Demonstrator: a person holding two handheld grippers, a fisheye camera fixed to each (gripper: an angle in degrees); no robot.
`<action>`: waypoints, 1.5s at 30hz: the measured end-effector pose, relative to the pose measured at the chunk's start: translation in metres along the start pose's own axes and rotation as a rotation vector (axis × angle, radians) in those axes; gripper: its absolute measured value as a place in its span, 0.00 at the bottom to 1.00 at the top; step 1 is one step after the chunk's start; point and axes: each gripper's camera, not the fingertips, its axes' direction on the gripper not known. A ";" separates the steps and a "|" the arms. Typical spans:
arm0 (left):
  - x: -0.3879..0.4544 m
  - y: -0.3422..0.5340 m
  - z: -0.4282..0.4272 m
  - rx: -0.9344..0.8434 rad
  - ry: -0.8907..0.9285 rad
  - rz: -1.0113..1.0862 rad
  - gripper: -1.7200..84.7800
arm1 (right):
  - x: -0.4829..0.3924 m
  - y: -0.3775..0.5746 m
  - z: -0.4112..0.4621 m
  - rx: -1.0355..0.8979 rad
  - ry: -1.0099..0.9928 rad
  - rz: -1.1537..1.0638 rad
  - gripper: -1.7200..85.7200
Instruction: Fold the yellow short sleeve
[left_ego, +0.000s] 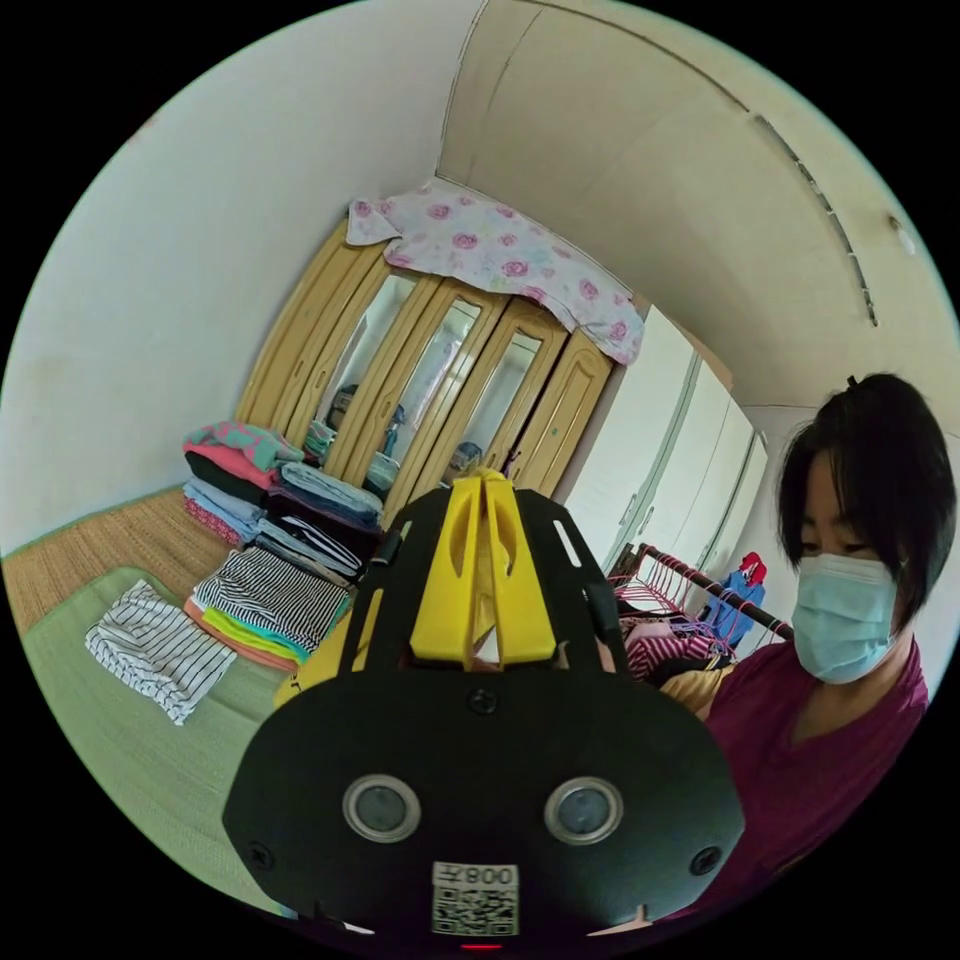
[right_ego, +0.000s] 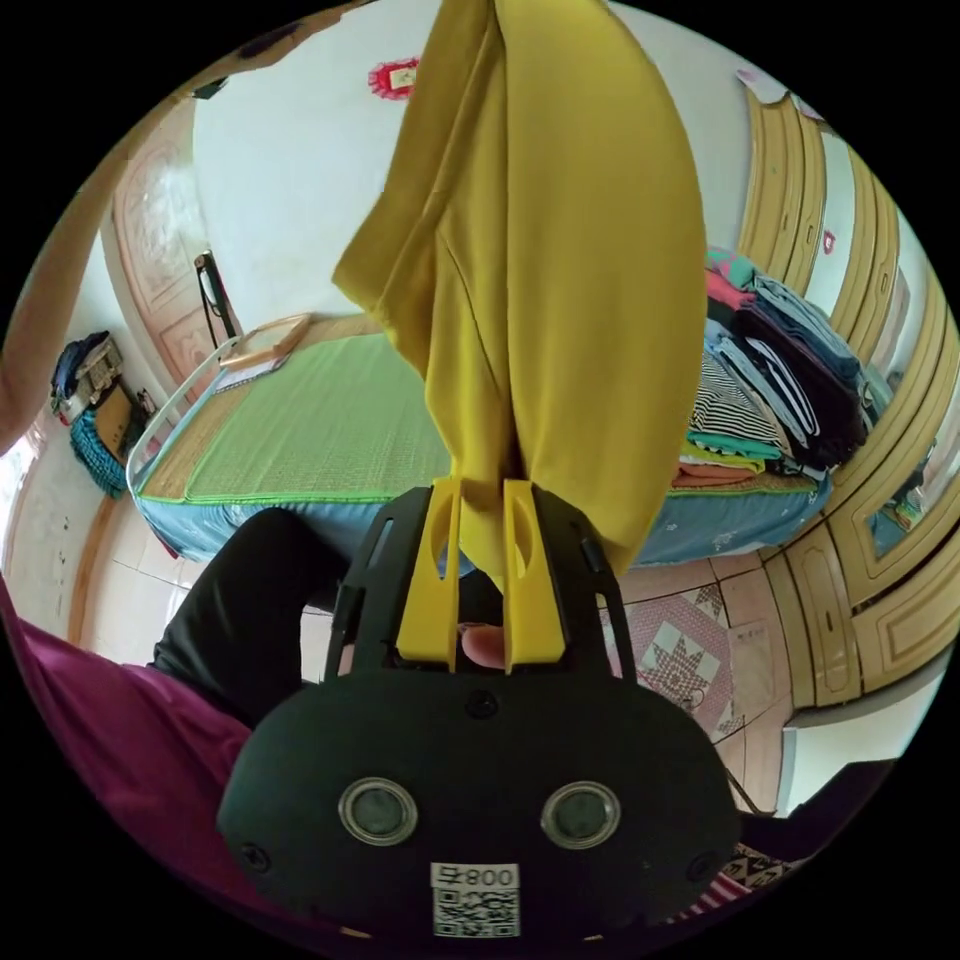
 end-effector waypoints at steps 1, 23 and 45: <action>0.000 -0.006 -0.014 0.005 -0.012 0.000 0.03 | -0.001 -0.002 0.003 -0.010 0.007 -0.005 0.07; 0.165 -0.011 -0.461 0.191 -0.606 0.023 0.02 | 0.098 -0.052 -0.173 0.355 -0.240 -0.100 0.02; 0.568 0.029 -0.679 0.485 -0.804 0.489 0.02 | -0.010 -0.075 -0.358 0.971 -0.124 -0.357 0.01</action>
